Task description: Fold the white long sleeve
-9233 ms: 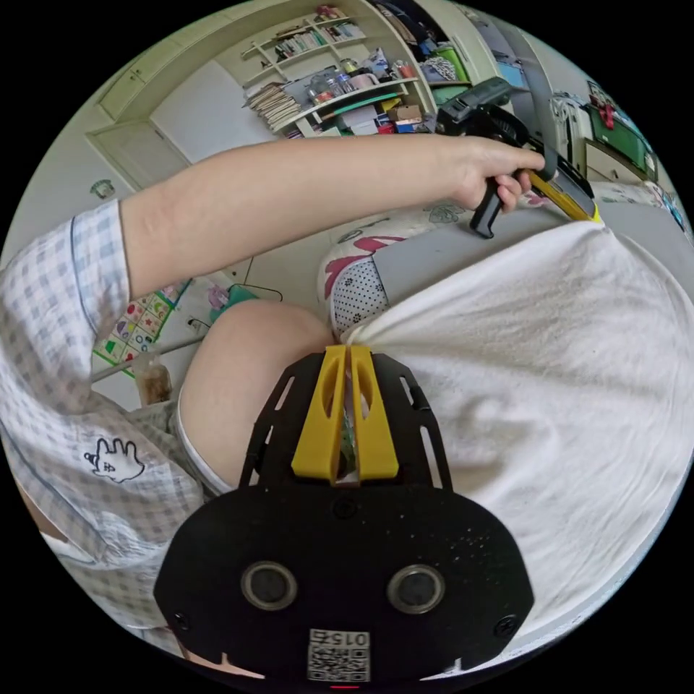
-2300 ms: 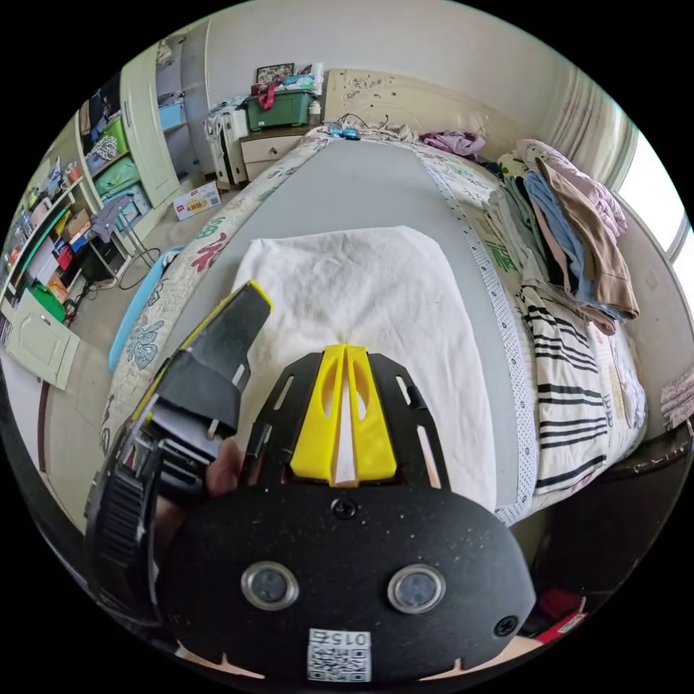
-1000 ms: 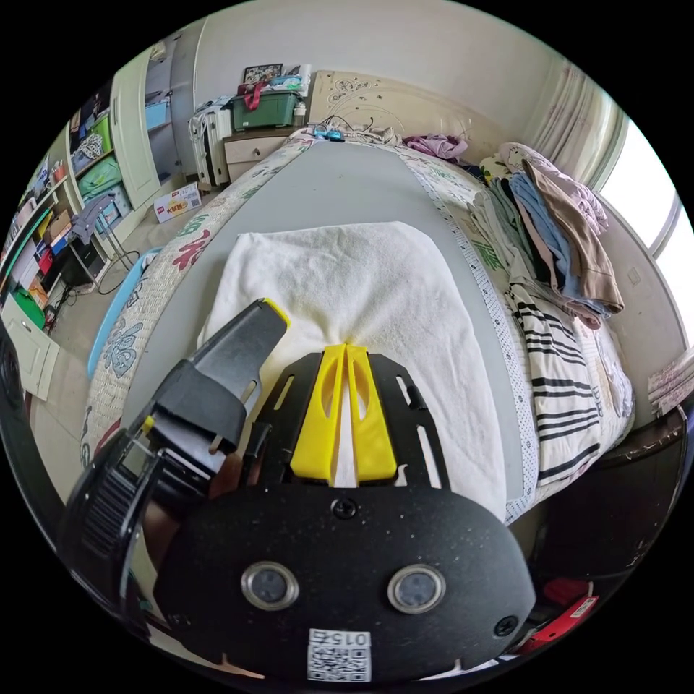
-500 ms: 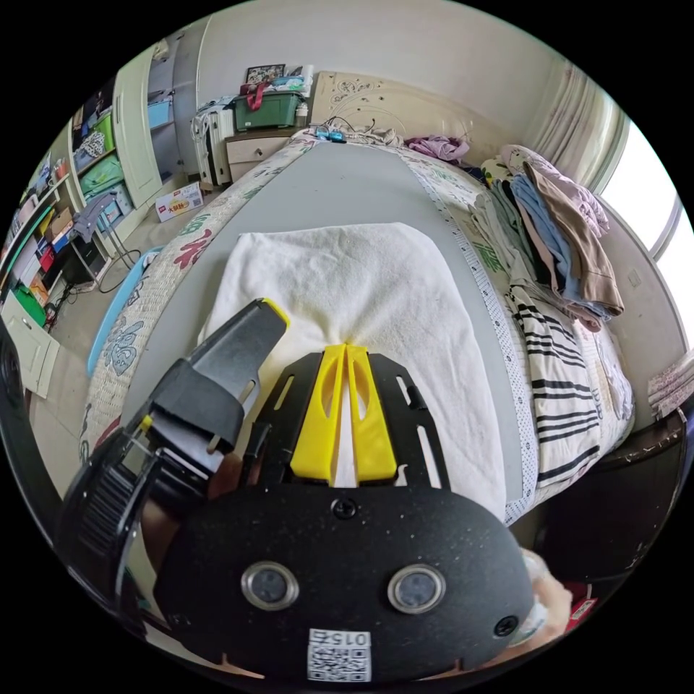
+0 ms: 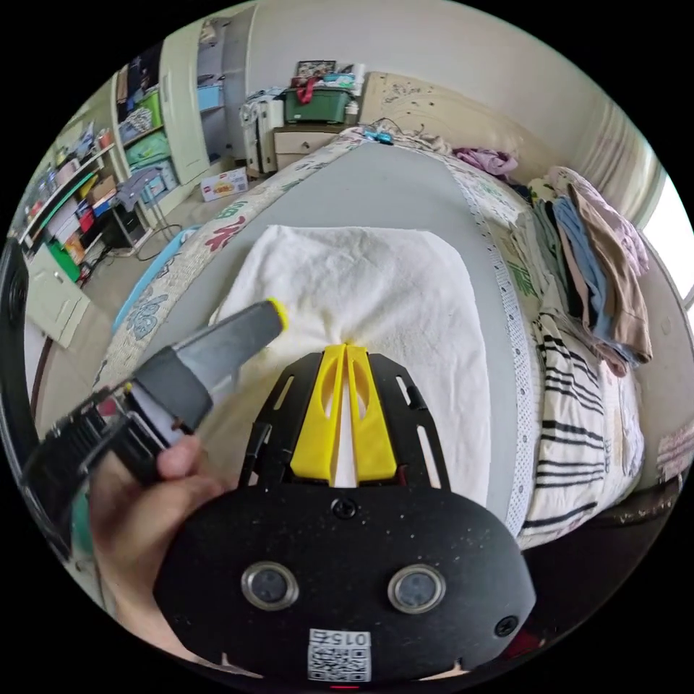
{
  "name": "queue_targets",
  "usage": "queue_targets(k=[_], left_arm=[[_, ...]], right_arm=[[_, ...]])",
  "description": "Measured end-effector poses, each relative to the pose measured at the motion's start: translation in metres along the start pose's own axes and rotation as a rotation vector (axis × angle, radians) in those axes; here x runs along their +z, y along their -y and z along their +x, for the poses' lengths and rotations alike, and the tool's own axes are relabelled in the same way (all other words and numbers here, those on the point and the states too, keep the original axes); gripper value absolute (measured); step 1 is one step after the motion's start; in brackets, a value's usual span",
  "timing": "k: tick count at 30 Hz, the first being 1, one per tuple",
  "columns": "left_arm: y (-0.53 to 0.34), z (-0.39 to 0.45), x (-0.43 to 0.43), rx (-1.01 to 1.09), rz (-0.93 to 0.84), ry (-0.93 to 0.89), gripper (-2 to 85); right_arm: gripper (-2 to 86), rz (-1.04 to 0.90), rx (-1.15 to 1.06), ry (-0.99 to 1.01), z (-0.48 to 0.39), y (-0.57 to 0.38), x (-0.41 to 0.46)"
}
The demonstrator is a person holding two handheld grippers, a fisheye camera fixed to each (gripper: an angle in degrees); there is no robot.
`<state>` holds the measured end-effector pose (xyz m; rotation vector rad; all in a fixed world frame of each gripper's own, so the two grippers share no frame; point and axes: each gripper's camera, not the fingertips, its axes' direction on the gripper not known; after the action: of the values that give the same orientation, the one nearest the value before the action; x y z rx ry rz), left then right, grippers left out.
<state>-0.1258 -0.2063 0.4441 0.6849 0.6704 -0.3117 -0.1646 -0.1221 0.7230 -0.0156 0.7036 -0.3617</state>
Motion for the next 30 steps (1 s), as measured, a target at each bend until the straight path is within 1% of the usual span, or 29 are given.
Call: queue_targets(k=[2, 4, 7, 9, 10, 12, 13, 15, 16, 17, 18, 19, 20, 22, 25, 27, 30], left_arm=[[-0.002, 0.002, -0.015, 0.033, 0.073, 0.026, -0.7], [-0.006, 0.000, -0.029, 0.067, 0.152, 0.013, -0.7], [-0.008, -0.011, -0.044, 0.073, 0.209, -0.068, -0.6], [-0.008, -0.022, -0.055, 0.109, 0.247, -0.153, -0.6], [-0.009, -0.025, -0.058, 0.119, 0.265, -0.169, -0.6], [-0.008, -0.035, -0.069, 0.179, 0.316, -0.207, -0.3], [-0.007, -0.038, -0.070, 0.184, 0.323, -0.211, -0.1], [0.000, -0.048, -0.065, 0.193, 0.304, -0.196, 1.9], [0.003, -0.049, -0.061, 0.200, 0.288, -0.195, 2.7], [0.013, -0.052, -0.051, 0.232, 0.238, -0.194, 6.7], [0.024, -0.053, -0.037, 0.258, 0.159, -0.178, 10.0], [0.030, -0.054, -0.029, 0.258, 0.121, -0.174, 11.4], [0.042, -0.057, -0.014, 0.260, 0.055, -0.181, 13.1], [0.058, -0.059, 0.008, 0.260, -0.002, -0.201, 14.1], [0.080, -0.057, 0.049, 0.245, -0.107, -0.177, 15.5], [0.089, -0.059, 0.078, 0.195, -0.204, -0.211, 16.8], [0.087, -0.057, 0.088, 0.183, -0.186, -0.218, 17.3]], right_arm=[[-1.0, -0.007, 0.044, 0.098, 0.020, 0.004, -0.008], [-1.0, -0.016, 0.077, 0.184, 0.041, 0.011, -0.018], [-1.0, 0.059, 0.149, 0.256, 0.075, 0.013, -0.045], [-0.8, 0.195, 0.095, 0.321, 0.093, 0.002, -0.075], [-0.7, 0.229, 0.087, 0.338, 0.098, -0.001, -0.083], [-0.3, 0.376, -0.011, 0.398, 0.115, -0.012, -0.116], [-0.1, 0.409, -0.035, 0.410, 0.119, -0.014, -0.123], [0.9, 0.514, -0.187, 0.406, 0.133, -0.014, -0.144], [1.4, 0.510, -0.191, 0.393, 0.139, -0.009, -0.146], [3.7, 0.488, -0.168, 0.375, 0.153, 0.004, -0.144], [7.6, 0.452, -0.134, 0.383, 0.171, 0.020, -0.140], [10.0, 0.433, -0.123, 0.399, 0.180, 0.028, -0.136], [14.8, 0.381, -0.104, 0.443, 0.197, 0.047, -0.124], [16.0, 0.297, -0.078, 0.507, 0.220, 0.072, -0.101], [17.2, 0.176, -0.027, 0.572, 0.245, 0.106, -0.065], [17.3, 0.101, 0.002, 0.602, 0.254, 0.123, -0.044], [16.4, 0.081, 0.030, 0.600, 0.256, 0.137, -0.036]])
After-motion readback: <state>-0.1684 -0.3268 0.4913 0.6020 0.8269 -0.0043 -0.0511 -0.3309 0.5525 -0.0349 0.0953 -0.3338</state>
